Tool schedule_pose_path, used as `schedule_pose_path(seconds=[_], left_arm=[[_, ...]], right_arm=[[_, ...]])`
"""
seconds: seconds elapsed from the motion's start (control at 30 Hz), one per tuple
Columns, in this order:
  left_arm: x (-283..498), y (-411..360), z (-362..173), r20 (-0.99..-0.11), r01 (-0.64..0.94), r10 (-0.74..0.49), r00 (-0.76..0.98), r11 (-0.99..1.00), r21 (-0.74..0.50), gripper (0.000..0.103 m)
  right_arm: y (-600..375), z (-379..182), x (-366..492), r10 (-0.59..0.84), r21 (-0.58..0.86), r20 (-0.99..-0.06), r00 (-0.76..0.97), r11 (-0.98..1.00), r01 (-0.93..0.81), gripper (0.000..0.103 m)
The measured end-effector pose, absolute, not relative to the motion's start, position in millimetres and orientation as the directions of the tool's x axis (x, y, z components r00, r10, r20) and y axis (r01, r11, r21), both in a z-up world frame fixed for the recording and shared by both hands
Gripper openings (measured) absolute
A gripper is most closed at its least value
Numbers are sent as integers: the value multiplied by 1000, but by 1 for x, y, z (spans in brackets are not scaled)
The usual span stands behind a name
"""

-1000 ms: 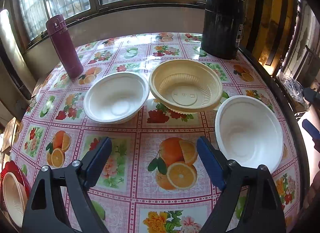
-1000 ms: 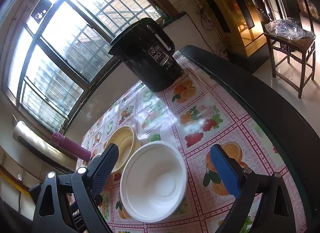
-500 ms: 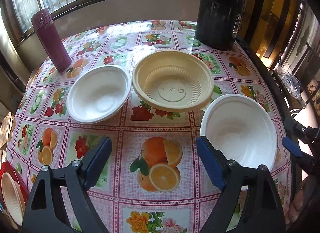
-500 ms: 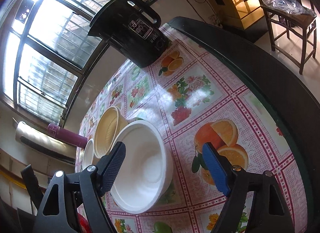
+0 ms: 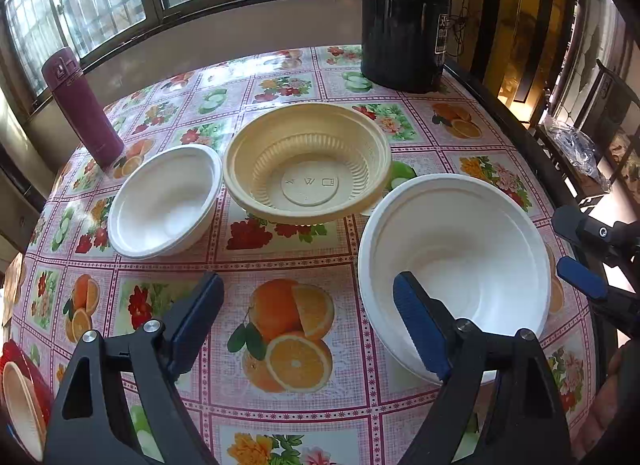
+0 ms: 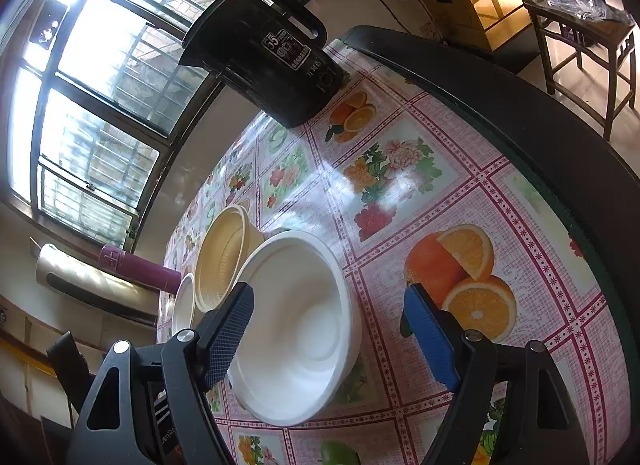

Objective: Organize plates and bowls
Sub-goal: 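Position both tools' fingers around the large white bowl's rim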

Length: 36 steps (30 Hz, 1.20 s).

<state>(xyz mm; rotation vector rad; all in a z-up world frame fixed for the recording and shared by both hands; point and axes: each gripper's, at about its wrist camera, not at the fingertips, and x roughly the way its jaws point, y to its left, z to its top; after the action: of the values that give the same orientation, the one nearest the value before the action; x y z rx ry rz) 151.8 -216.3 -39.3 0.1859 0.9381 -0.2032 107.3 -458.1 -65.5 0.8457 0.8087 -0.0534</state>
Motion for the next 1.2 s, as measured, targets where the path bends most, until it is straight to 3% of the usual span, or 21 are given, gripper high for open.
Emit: schedule_pose_path(seconds=[1.2], left_arm=[[156,-224,-63,-833,312,-176,524,950,-4,87]], right_arm=[[-446,-64,113,214,589,-677,705,731,344,80]])
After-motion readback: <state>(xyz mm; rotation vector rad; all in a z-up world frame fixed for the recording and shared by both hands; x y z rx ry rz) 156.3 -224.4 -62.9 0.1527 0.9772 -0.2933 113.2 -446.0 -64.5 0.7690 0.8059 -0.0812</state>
